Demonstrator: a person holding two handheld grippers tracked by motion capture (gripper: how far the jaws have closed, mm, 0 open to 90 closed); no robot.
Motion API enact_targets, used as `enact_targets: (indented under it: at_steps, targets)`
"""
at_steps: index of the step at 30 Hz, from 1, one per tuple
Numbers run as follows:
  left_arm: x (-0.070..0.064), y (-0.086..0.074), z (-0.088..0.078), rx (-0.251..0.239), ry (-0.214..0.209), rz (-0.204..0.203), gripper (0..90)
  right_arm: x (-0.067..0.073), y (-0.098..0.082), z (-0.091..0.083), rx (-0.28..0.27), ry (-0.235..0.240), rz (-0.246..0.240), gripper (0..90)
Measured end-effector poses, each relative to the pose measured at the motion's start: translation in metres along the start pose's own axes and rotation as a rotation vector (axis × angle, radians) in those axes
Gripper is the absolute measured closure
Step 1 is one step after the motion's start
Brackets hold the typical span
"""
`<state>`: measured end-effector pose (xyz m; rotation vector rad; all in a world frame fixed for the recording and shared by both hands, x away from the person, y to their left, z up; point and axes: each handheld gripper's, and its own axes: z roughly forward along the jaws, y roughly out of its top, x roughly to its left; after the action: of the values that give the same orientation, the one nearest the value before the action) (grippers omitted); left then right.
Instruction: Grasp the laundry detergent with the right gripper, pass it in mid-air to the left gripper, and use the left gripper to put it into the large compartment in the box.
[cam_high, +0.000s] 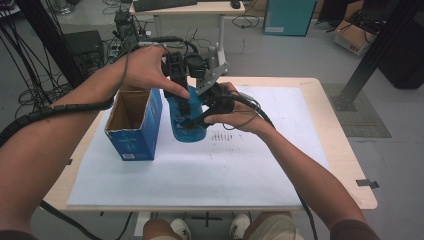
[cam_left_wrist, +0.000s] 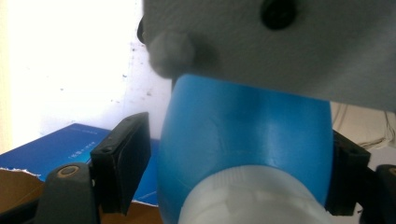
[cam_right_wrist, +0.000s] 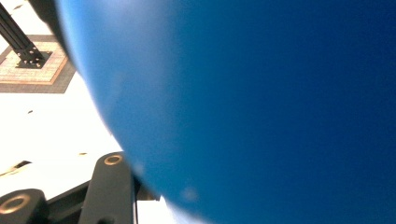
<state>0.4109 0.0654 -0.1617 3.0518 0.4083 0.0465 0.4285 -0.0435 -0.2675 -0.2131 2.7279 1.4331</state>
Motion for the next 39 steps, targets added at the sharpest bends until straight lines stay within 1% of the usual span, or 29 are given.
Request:
enact_targets:
  at_steps: [2,5,8,9,10,11,15,19,22,23,24,25,26,27,28,29,31,37,38,39]
  targets:
    - [-0.0005,-0.0002,0.0002,-0.003,-0.001,-0.001,27.3,-0.0001,0.0,-0.0002,0.0,0.0,-0.004,43.6]
    - [-0.0009,-0.0005,0.0007,-0.01,0.003,0.002,28.5,0.0001,0.0,-0.0004,0.002,-0.003,-0.006,43.6]
    - [-0.0015,0.0001,-0.0008,-0.004,-0.009,0.004,34.0,-0.001,-0.0004,-0.0002,-0.001,-0.006,-0.013,43.6]
    - [-0.0018,0.0002,-0.0016,-0.007,-0.023,0.007,35.1,-0.001,-0.0004,-0.0002,-0.004,-0.005,-0.009,43.6]
    - [-0.0018,0.0002,-0.0016,-0.007,-0.023,0.007,35.7,-0.001,-0.0004,-0.0002,-0.004,-0.005,-0.009,43.6]
    - [-0.0022,0.0005,-0.0017,-0.002,-0.021,0.004,35.8,-0.0017,-0.0005,-0.0003,-0.002,-0.008,-0.018,43.6]
    - [-0.0021,0.0006,-0.0013,0.003,-0.011,0.016,36.0,-0.0014,-0.0005,-0.0002,-0.002,-0.007,-0.016,43.5]
    - [-0.0028,0.0003,-0.0008,0.008,-0.019,0.014,36.5,-0.0006,-0.0006,0.0001,0.004,-0.007,-0.012,43.5]
    - [-0.0026,-0.0005,-0.0002,0.016,-0.017,0.024,36.6,0.0003,-0.0004,0.001,0.007,-0.003,-0.01,43.5]
    - [-0.003,-0.0004,-0.0004,0.017,-0.025,0.016,36.6,0.0005,-0.0004,0.0014,0.007,-0.003,-0.01,43.5]
    - [-0.0028,-0.0013,-0.0003,0.014,-0.014,0.023,36.6,0.0009,-0.0001,0.0021,0.007,-0.001,-0.008,43.4]
    - [-0.0031,-0.0014,-0.0007,0.014,-0.026,0.015,36.6,0.0008,0.0,0.0023,0.004,0.001,-0.01,43.5]
    - [-0.0031,-0.0014,-0.0007,0.014,-0.026,0.015,36.7,0.0008,0.0,0.0023,0.004,0.001,-0.01,43.5]
    - [-0.0033,-0.0021,-0.0009,0.008,-0.016,0.02,36.7,0.0006,0.0003,0.0025,0.0,0.0,-0.014,43.4]
    - [-0.0033,-0.0021,-0.0009,0.008,-0.016,0.02,36.7,0.0006,0.0003,0.0025,0.0,0.0,-0.014,43.4]
    - [-0.0038,-0.0018,-0.0011,0.009,-0.024,0.011,36.7,0.0005,0.0004,0.0026,-0.002,0.001,-0.016,43.4]
    - [-0.0042,-0.0017,-0.0012,0.013,-0.023,0.011,36.7,0.0007,0.0006,0.0026,-0.004,0.003,-0.015,43.4]
    - [-0.0042,-0.0017,-0.0011,0.01,-0.009,0.015,36.7,0.0009,0.0006,0.0028,-0.006,0.002,-0.013,43.3]
    - [-0.0037,-0.0017,-0.0016,0.01,-0.021,0.012,36.7,0.0008,0.0005,0.0029,-0.008,0.003,-0.013,43.3]
    - [-0.0036,-0.0018,-0.0017,0.011,-0.022,0.011,36.7,0.0006,0.0006,0.0029,-0.009,0.003,-0.014,43.3]
